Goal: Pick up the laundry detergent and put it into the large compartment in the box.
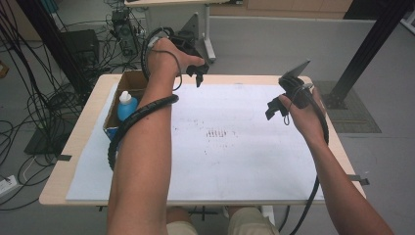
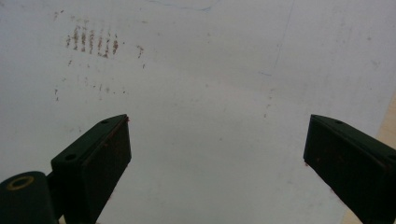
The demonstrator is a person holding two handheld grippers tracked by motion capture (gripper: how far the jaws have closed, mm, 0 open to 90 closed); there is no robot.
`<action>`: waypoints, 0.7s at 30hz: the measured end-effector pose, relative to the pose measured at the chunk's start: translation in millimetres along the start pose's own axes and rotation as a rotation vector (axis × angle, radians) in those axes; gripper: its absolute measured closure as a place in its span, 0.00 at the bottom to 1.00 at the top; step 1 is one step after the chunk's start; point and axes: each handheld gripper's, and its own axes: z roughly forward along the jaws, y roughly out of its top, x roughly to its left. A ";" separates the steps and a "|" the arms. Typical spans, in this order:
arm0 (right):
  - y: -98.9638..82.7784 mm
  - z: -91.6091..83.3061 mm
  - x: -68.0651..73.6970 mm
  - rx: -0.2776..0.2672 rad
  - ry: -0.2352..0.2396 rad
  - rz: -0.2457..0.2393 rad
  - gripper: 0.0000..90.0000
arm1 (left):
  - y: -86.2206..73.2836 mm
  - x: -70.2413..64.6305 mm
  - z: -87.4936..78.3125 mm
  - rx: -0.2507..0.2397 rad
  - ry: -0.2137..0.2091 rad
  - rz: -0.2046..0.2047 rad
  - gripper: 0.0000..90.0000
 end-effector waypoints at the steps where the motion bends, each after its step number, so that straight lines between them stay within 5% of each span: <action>1: 0.1 0.5 0.1 0.000 0.000 -0.002 0.09 | 0.0 -0.1 0.0 0.001 0.002 0.003 0.14; 21: 1.7 0.2 7.2 -0.003 -0.004 -0.018 0.09 | -2.4 -0.5 -3.0 -0.009 0.004 0.019 0.14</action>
